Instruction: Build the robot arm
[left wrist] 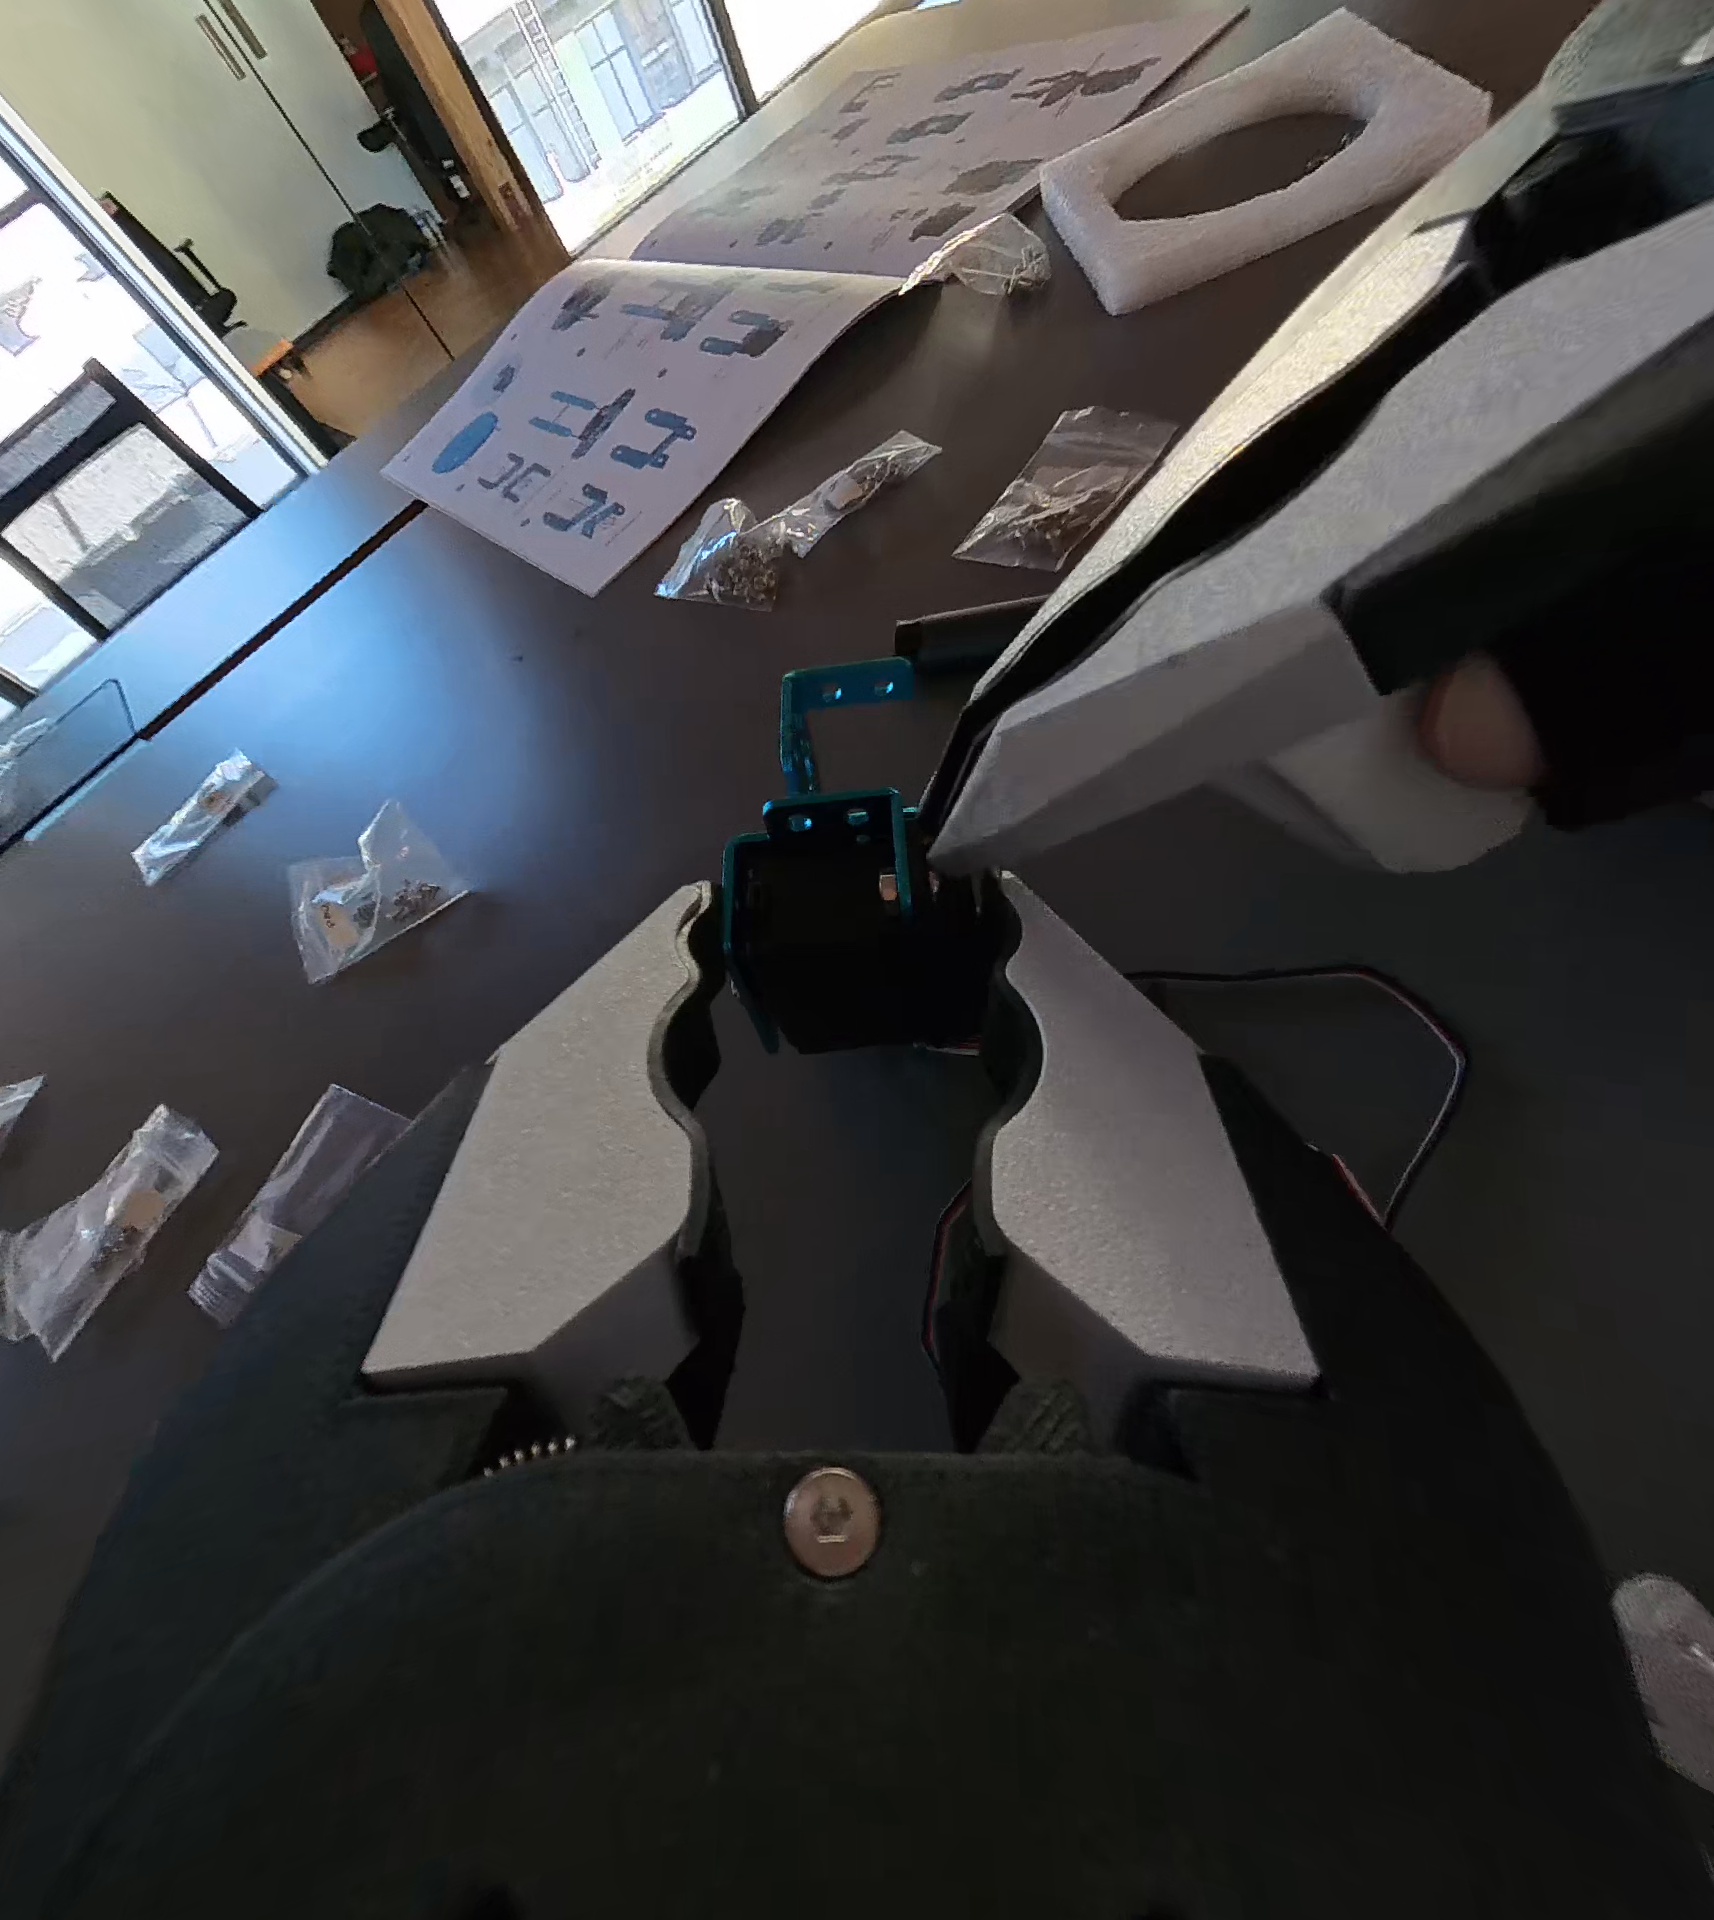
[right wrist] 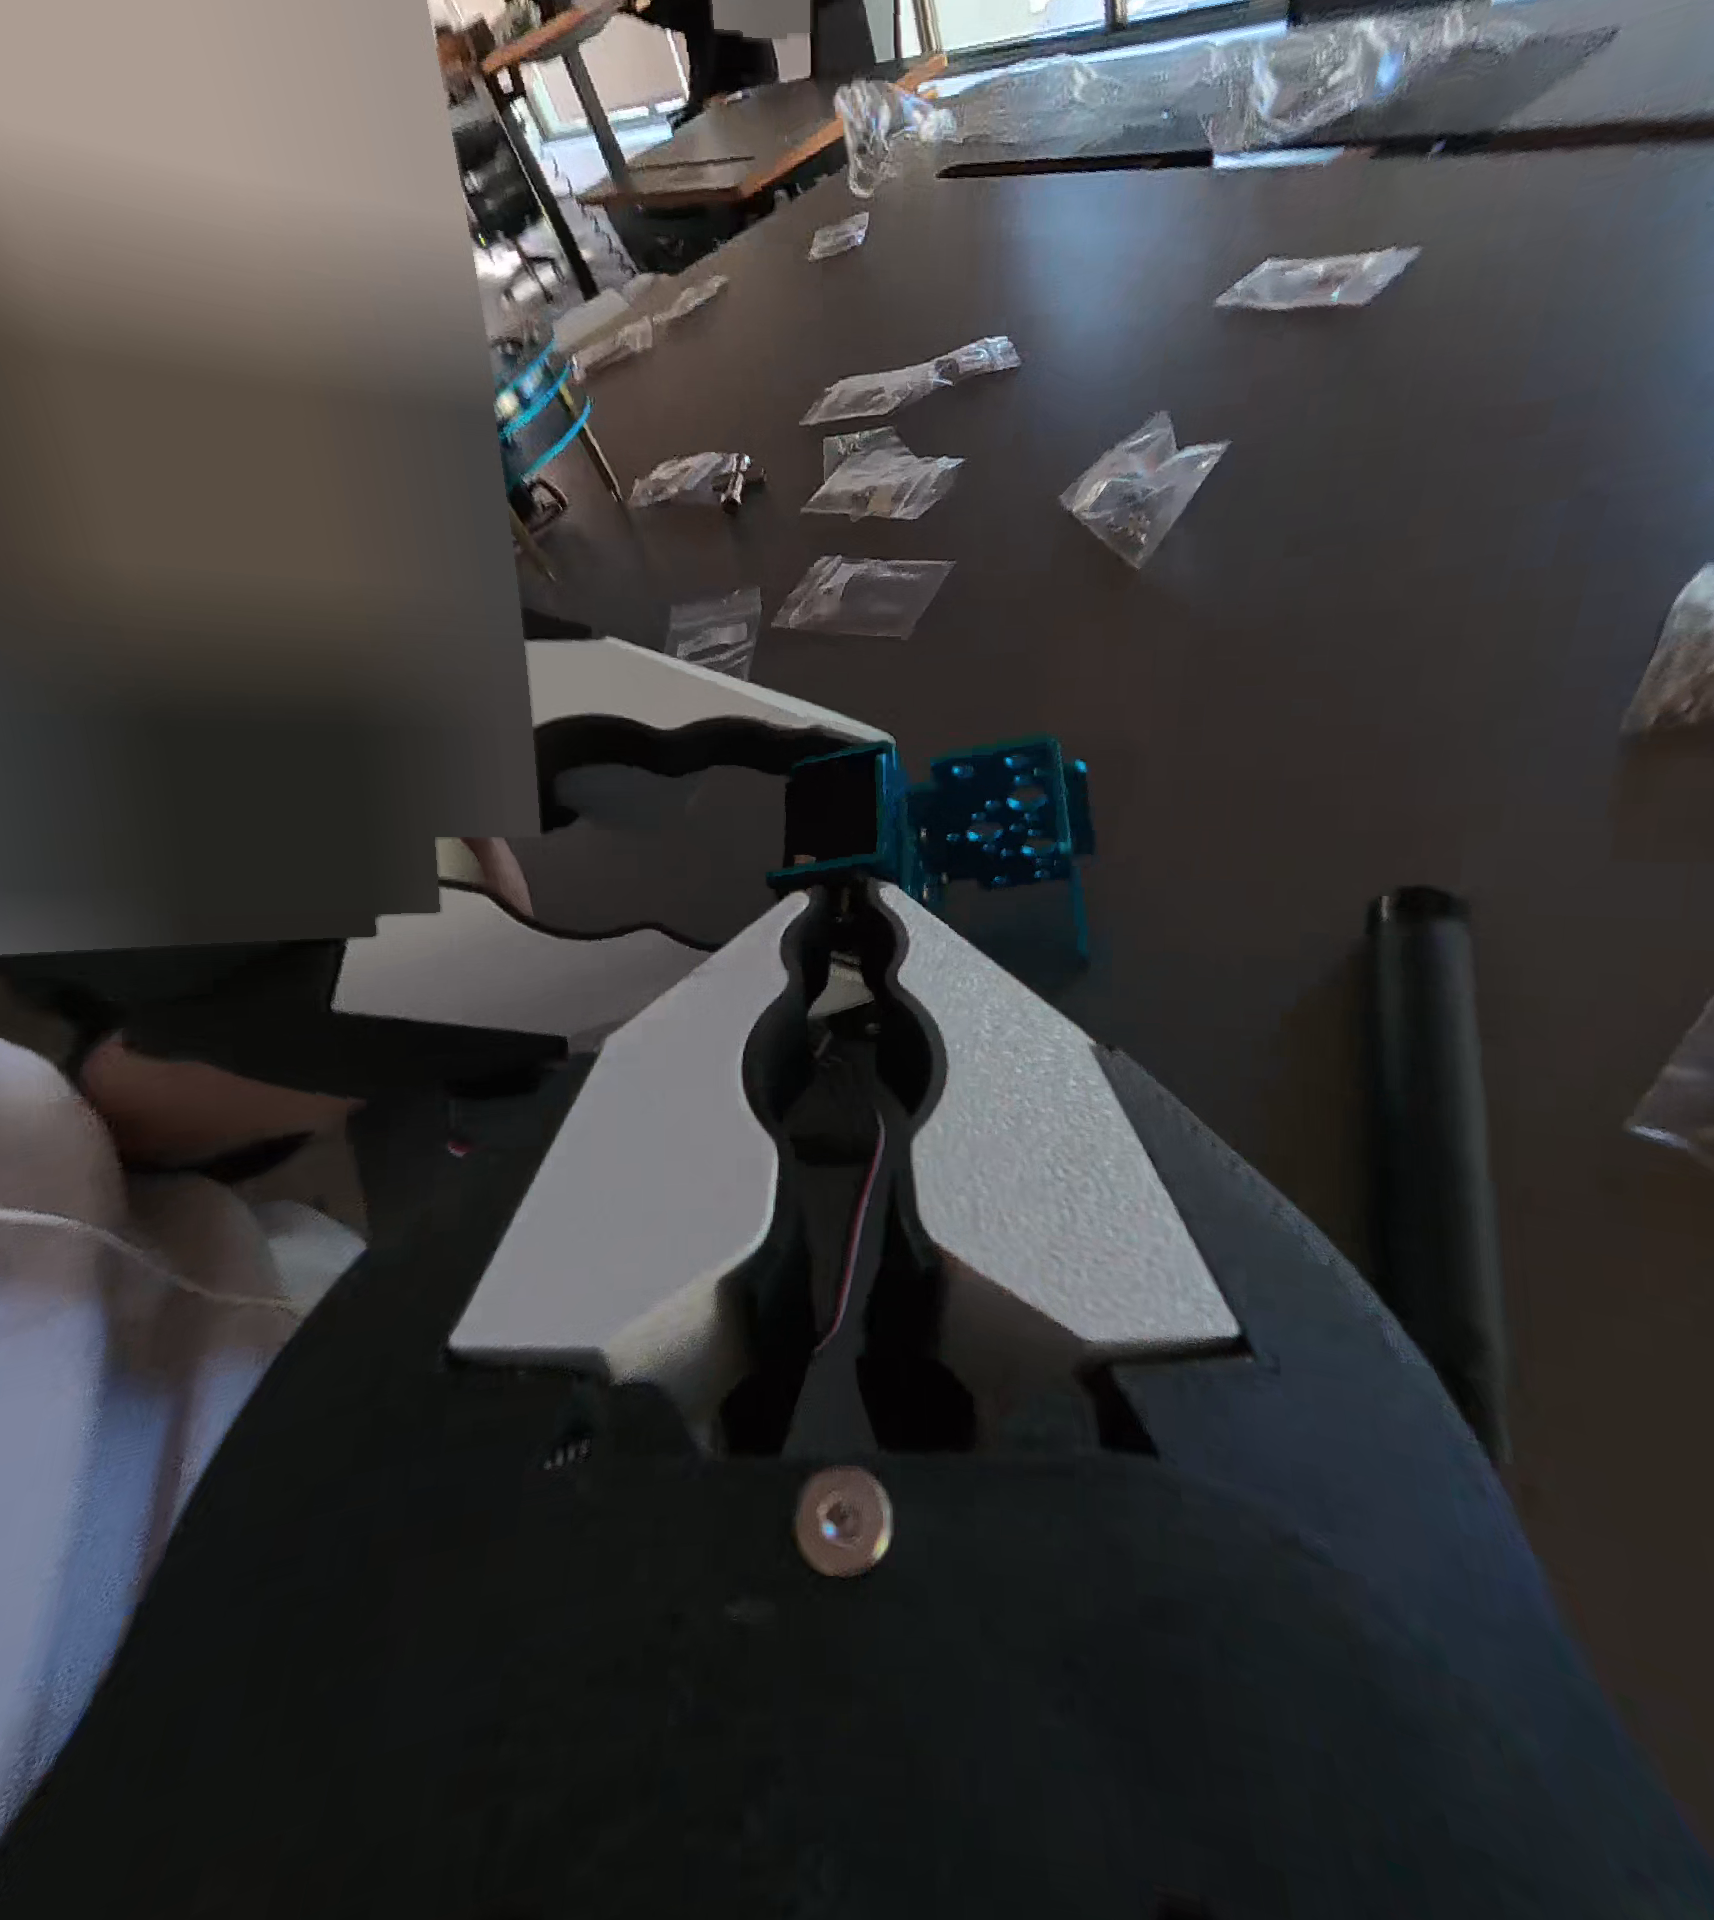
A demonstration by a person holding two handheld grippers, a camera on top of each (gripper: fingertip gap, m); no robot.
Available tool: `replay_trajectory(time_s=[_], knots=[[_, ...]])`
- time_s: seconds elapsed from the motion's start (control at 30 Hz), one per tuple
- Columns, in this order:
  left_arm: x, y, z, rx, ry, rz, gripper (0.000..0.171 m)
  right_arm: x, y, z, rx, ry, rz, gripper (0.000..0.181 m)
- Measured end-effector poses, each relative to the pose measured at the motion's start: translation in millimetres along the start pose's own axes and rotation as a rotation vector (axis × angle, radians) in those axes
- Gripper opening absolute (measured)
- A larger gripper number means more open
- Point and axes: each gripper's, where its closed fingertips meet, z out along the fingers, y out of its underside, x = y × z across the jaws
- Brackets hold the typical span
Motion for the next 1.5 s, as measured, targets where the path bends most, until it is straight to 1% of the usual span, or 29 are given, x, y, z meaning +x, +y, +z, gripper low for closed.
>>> replay_trajectory(time_s=[0.03,0.1,0.17,0.2,0.23,0.37,0.43,0.5,0.53,0.57,0.63,0.7,0.8,0.9,0.93,1.03,1.07,1.17,1.23,1.3,1.37,1.43,1.5], knots=[[0.4,-0.3,0.1,0.001,-0.005,0.011,0.049,0.3,0.6,-0.6,0.007,-0.016,0.032,0.005],[1.0,-0.6,0.0,0.012,0.014,0.010,0.050,-0.3,1.4,-1.2,0.009,-0.024,-0.025,0.006],[0.9,-0.5,0.4,0.017,0.073,-0.027,0.049,-2.2,0.5,-1.3,-0.025,-0.058,-0.161,0.006],[0.9,-0.5,0.7,0.020,0.100,-0.039,0.049,-4.1,-1.3,-2.2,-0.044,-0.088,-0.219,0.009],[0.4,-0.2,1.0,0.021,0.129,-0.055,0.050,-6.1,-6.1,-3.6,-0.048,-0.120,-0.275,0.019],[-1.1,1.4,1.4,0.030,0.284,-0.113,0.050,-6.0,-22.0,-3.5,-0.091,-0.222,-0.608,0.021],[-1.4,2.1,1.0,0.046,0.365,-0.098,0.049,-12.1,-15.8,1.9,-0.151,-0.334,-0.776,0.025],[-1.0,2.4,0.6,0.058,0.443,-0.080,0.049,-6.8,-10.8,11.6,-0.221,-0.365,-0.881,0.028],[-0.8,2.6,0.1,0.067,0.472,-0.056,0.050,-10.7,-7.5,12.6,-0.246,-0.429,-0.911,0.020],[-0.7,2.9,-0.1,0.068,0.500,-0.055,0.050,-12.0,-4.3,13.1,-0.288,-0.480,-0.921,0.014],[-1.6,3.3,0.6,0.066,0.541,-0.067,0.050,-12.0,-3.5,14.9,-0.368,-0.532,-0.902,0.013],[-3.6,3.7,2.8,0.056,0.552,-0.090,0.050,-8.3,-4.9,17.1,-0.444,-0.542,-0.877,0.013],[-2.6,3.3,2.6,0.065,0.559,-0.070,0.051,-9.0,-2.0,15.6,-0.558,-0.582,-0.765,0.011],[-1.4,2.7,2.7,0.070,0.554,-0.059,0.050,-8.4,-0.4,12.8,-0.614,-0.584,-0.724,0.011],[-1.2,2.6,2.7,0.071,0.553,-0.057,0.050,-8.3,-0.1,12.6,-0.617,-0.577,-0.740,0.011],[-0.9,2.4,2.8,0.073,0.548,-0.055,0.050,-7.1,0.9,12.2,-0.626,-0.556,-0.884,0.012],[-1.2,2.6,3.0,0.071,0.549,-0.060,0.050,-6.9,0.9,12.6,-0.643,-0.561,-0.902,0.011],[-2.3,3.7,2.8,0.062,0.551,-0.079,0.050,-7.0,1.0,14.9,-0.749,-0.564,-0.858,0.012],[-1.3,3.0,3.0,0.068,0.541,-0.063,0.050,-4.5,2.3,12.8,-0.778,-0.545,-0.877,0.013],[-0.1,1.9,3.4,0.075,0.524,-0.045,0.050,-3.2,3.3,10.8,-0.791,-0.529,-0.859,0.013],[-0.6,2.1,3.5,0.071,0.522,-0.051,0.050,-3.0,2.3,13.1,-0.795,-0.500,-0.904,0.013],[-0.9,2.5,3.3,0.068,0.526,-0.059,0.050,-3.7,2.1,14.0,-0.832,-0.483,-0.906,0.012],[0.3,1.9,3.1,0.077,0.518,-0.038,0.050,-3.4,3.4,11.4,-0.847,-0.508,-0.973,0.012]])
